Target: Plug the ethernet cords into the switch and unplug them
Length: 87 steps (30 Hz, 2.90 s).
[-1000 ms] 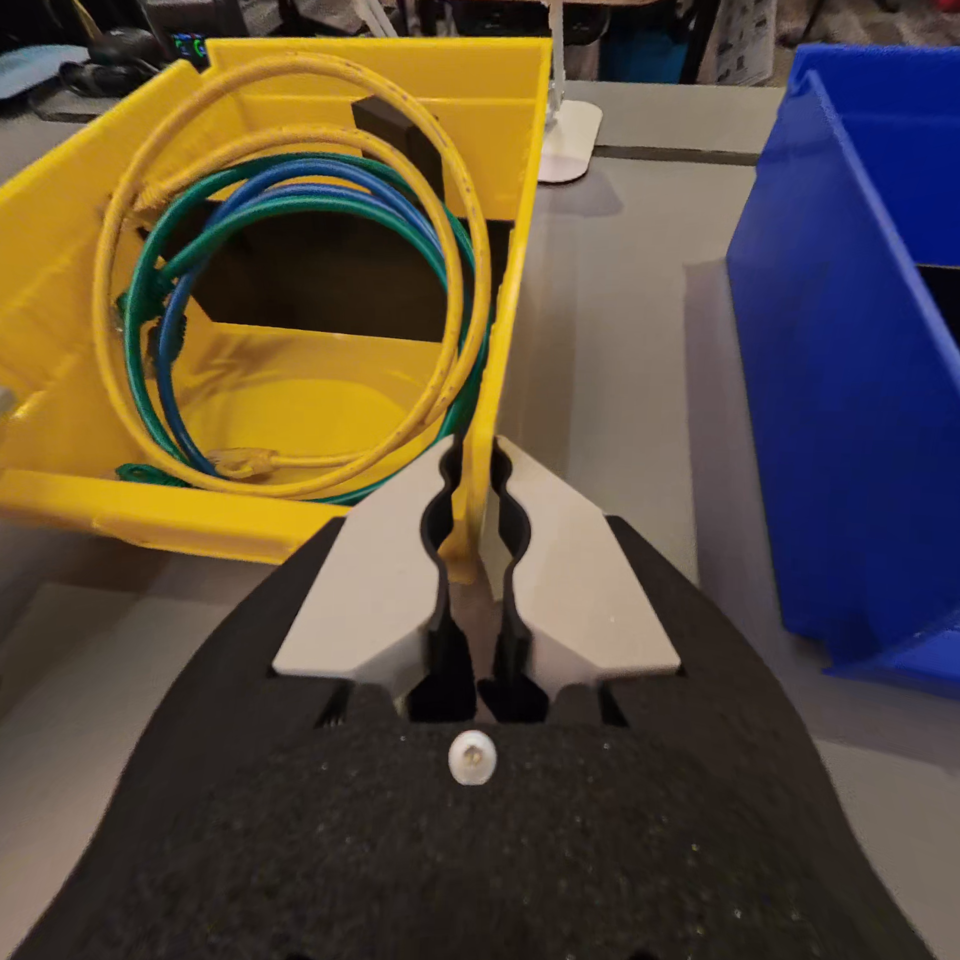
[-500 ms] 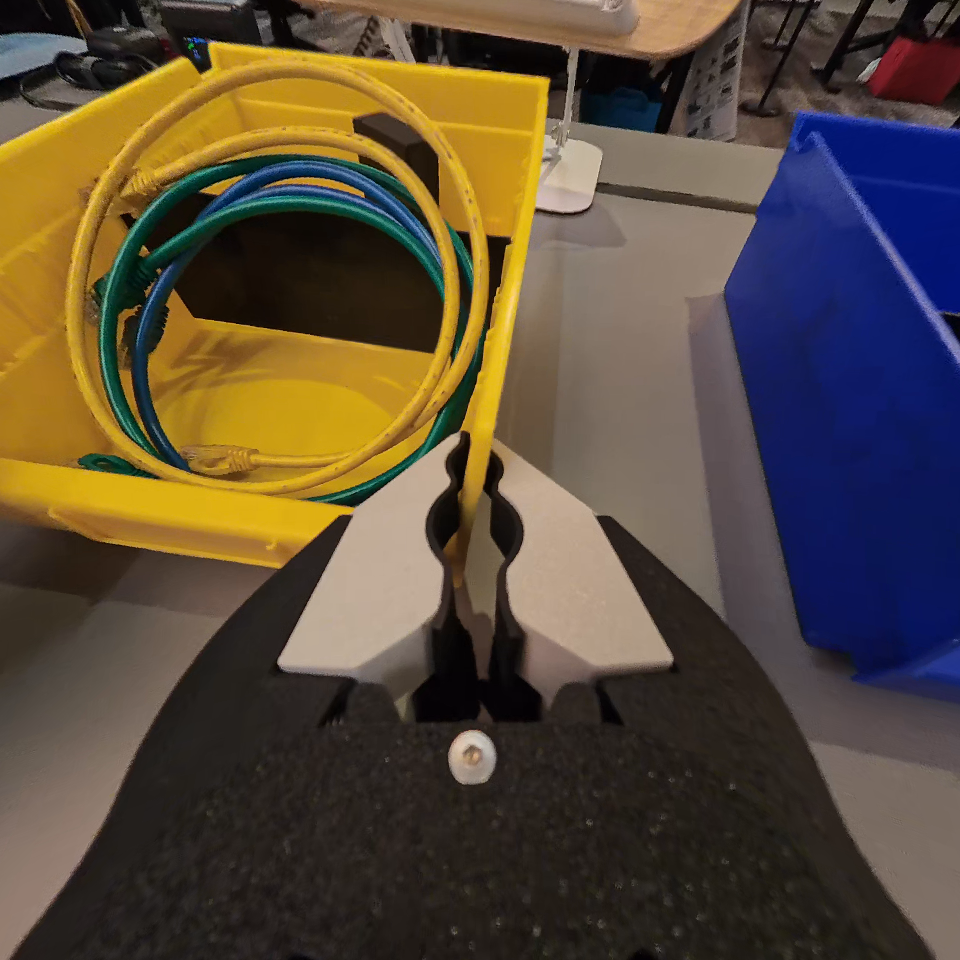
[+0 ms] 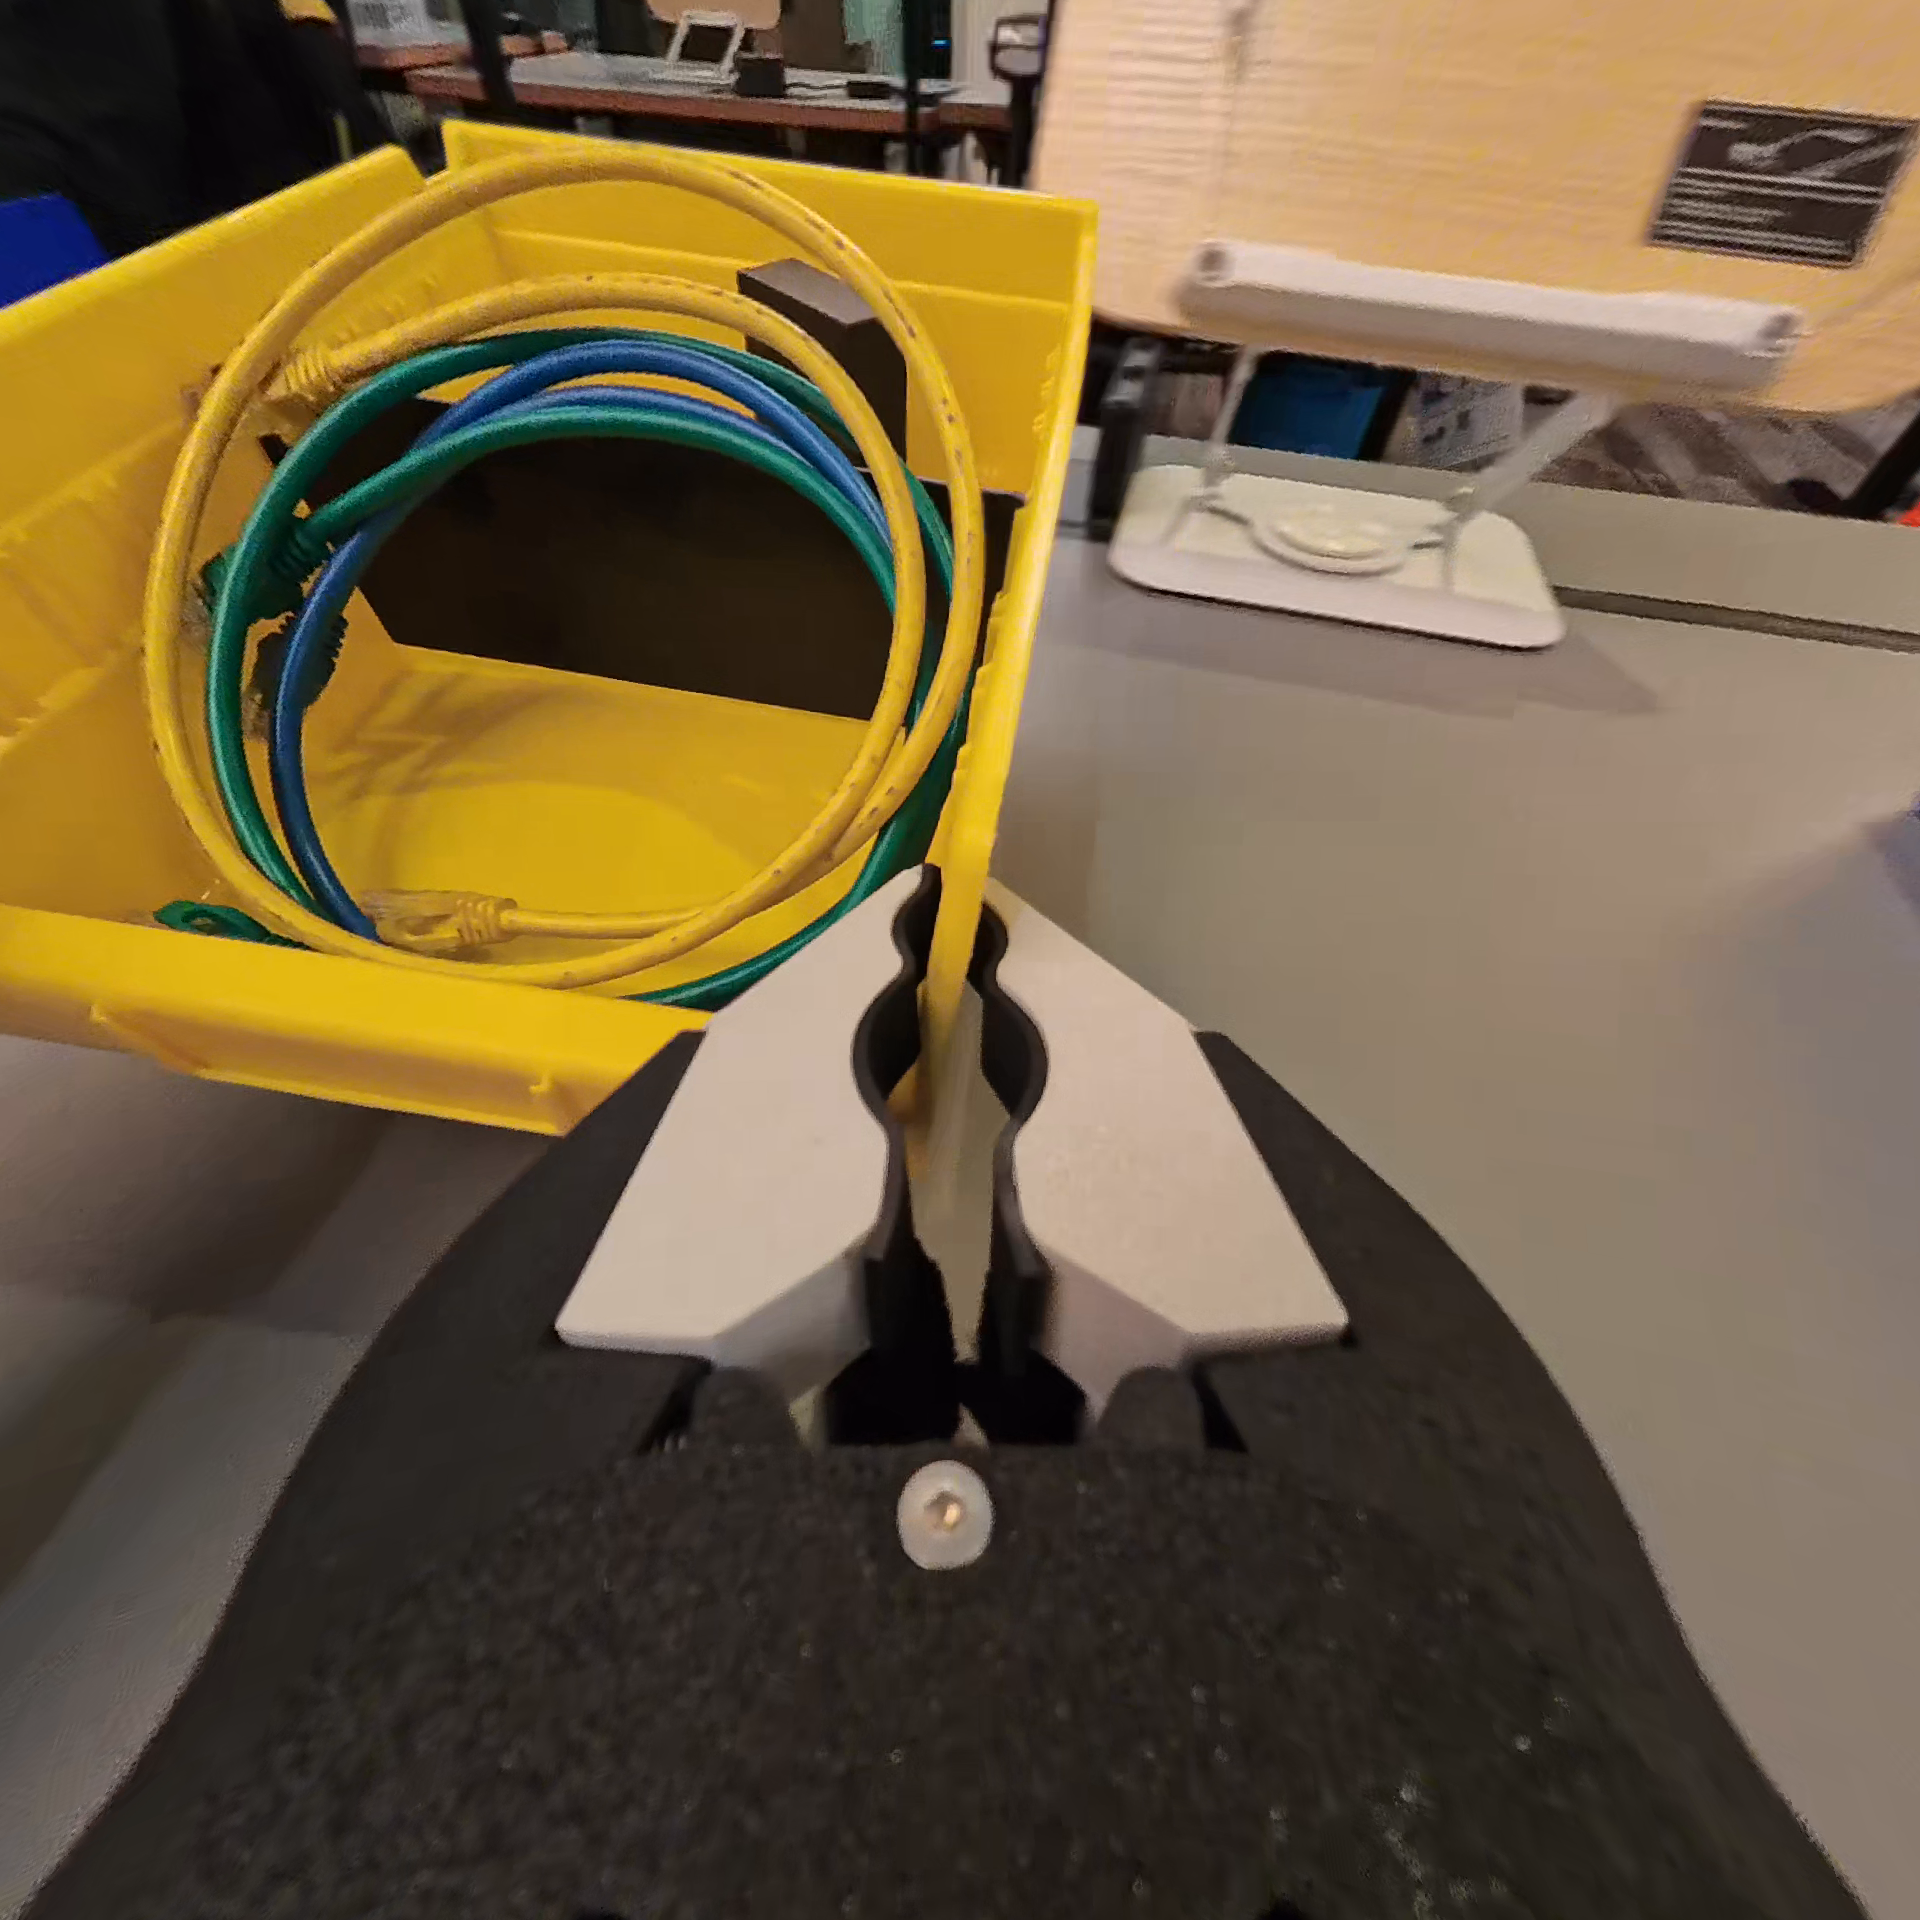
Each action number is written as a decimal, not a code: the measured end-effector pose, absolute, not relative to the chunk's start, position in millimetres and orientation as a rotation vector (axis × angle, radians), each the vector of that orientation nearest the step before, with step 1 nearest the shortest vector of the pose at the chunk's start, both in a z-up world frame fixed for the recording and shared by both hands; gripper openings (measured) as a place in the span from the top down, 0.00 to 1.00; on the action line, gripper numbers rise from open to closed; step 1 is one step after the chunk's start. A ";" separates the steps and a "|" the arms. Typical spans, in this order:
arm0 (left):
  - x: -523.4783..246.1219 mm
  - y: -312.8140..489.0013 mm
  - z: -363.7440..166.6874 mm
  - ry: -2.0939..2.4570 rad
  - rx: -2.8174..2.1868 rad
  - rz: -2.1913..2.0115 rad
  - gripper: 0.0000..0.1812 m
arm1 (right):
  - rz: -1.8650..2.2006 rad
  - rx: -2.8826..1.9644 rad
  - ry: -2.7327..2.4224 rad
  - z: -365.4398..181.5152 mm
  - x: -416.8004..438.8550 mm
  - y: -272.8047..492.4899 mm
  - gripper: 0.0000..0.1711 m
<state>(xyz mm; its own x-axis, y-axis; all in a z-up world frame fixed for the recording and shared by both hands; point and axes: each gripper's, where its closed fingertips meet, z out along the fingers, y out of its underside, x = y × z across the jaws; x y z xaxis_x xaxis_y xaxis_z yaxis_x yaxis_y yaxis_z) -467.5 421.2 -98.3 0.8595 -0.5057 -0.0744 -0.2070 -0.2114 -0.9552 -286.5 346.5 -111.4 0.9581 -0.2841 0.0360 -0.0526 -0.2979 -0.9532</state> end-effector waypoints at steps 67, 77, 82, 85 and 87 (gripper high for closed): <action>-392.2 408.1 -59.9 1.374 -1.898 -0.439 0.81 | 0.119 -1.805 0.278 -130.6 -18.2 128.3 0.70; -368.8 512.8 -103.1 1.938 -1.786 0.121 0.77 | 0.141 -1.798 0.285 -129.7 -20.2 122.3 0.69; -375.3 514.0 -82.2 2.027 -1.614 0.284 0.96 | 0.134 -1.797 0.295 -129.7 -16.9 118.4 0.69; -383.3 502.0 -56.2 2.028 -1.558 0.328 0.97 | 0.130 -1.806 0.286 -130.8 -18.4 117.3 0.69; -387.3 493.6 -32.6 2.015 -1.500 0.358 0.97 | 0.123 -1.802 0.279 -129.1 -19.7 116.8 0.69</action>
<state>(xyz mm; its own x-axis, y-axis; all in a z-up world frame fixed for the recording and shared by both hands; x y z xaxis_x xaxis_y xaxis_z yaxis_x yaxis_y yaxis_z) -387.3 493.6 -32.6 -0.1857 -0.7754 -0.6035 -0.9360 0.3265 -0.1316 -19.7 116.8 -129.1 0.9652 -0.1236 -0.2304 -0.2534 -0.2245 -0.9410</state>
